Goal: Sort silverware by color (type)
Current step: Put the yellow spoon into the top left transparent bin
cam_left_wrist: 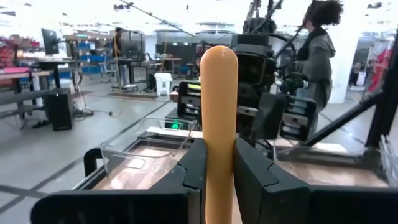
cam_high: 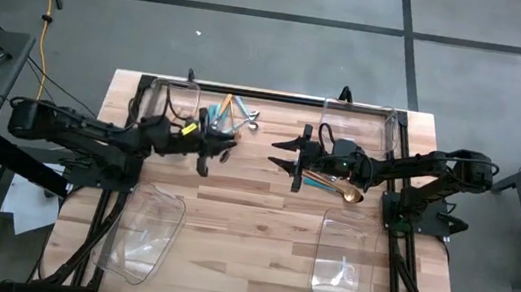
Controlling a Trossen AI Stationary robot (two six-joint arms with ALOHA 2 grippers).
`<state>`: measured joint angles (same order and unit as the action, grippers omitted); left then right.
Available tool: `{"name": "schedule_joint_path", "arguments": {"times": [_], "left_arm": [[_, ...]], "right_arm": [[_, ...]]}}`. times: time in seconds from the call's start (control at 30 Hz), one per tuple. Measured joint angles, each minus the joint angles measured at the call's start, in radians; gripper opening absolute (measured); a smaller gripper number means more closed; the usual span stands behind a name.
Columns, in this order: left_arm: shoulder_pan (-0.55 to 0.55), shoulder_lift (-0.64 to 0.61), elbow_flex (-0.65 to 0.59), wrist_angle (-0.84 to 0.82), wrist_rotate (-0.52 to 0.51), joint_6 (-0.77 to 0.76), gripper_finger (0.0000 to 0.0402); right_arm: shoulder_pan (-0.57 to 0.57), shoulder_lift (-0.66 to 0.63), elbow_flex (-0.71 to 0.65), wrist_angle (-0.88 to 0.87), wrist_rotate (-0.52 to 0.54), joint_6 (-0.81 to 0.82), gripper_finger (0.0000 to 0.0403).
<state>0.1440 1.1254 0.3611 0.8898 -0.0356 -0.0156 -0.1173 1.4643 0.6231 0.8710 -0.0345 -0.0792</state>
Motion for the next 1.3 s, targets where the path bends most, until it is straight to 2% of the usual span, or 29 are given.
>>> {"name": "schedule_joint_path", "arguments": {"times": [0.77,0.83,0.93,1.0,1.13,1.3], "left_arm": [[-0.002,0.0,0.001,0.031,-0.006,0.002,0.0036],[-0.002,-0.007,0.001,0.031,-0.034,-0.009,0.0036],[0.0,-0.05,0.015,-0.008,-0.146,-0.027,0.0036],[0.008,-0.099,0.055,-0.158,-0.243,-0.017,0.0036],[0.029,-0.192,0.235,-0.681,-0.479,-0.009,0.0036],[0.045,-0.197,0.45,-1.316,-0.836,-0.165,0.0036]], "right_arm": [[0.0,0.0,0.0,-0.015,0.0,-0.026,0.0167],[0.0,0.0,0.0,-0.015,0.0,-0.026,0.0168],[0.0,0.0,0.0,-0.015,0.0,-0.026,0.0167],[0.0,0.0,0.0,-0.016,0.0,-0.026,0.0168],[0.0,0.0,0.0,-0.02,0.0,-0.026,0.0167],[0.0,0.0,0.0,-0.022,0.0,-0.026,0.0167]]}}
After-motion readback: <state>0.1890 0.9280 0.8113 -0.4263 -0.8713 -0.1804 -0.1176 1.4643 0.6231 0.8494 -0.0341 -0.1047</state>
